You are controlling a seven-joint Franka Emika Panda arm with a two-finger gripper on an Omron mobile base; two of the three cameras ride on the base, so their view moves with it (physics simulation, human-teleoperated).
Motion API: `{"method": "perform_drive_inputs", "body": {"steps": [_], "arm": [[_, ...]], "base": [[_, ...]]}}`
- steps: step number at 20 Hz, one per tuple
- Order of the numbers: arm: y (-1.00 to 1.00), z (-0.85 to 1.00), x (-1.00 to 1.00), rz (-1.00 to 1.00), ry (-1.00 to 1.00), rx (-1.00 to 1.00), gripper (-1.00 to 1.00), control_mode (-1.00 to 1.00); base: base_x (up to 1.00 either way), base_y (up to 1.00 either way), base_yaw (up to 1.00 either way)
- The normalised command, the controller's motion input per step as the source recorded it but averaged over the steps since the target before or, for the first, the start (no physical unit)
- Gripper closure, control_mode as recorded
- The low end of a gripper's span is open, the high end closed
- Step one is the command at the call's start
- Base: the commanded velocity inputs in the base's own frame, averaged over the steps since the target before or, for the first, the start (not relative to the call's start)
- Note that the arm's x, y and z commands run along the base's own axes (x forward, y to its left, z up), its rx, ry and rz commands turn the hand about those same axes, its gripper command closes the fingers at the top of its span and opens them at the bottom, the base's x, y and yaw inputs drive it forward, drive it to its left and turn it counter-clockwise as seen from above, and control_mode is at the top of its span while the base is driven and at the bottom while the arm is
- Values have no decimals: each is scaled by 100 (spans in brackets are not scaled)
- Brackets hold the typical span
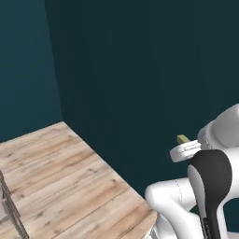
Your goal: Retrieve the butter from the fridge and place it on a plate on the dining table. Then retrieve the butter knife by the fridge and place it near the plate.
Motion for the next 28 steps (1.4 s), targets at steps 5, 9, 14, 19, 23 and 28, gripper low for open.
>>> {"method": "perform_drive_inputs", "body": {"steps": [5,9,14,19,23,28], "arm": [[0,0,0,0,0,0,100,100],[0,0,0,0,0,0,100,100],[0,0,0,0,0,0,100,100],[0,0,0,0,0,0,100,100],[0,0,0,0,0,0,100,100],[0,0,0,0,0,0,100,100]], "base": [[87,-16,70],[100,0,58],[100,8,50],[100,2,49],[100,0,50],[100,-15,57]]}}
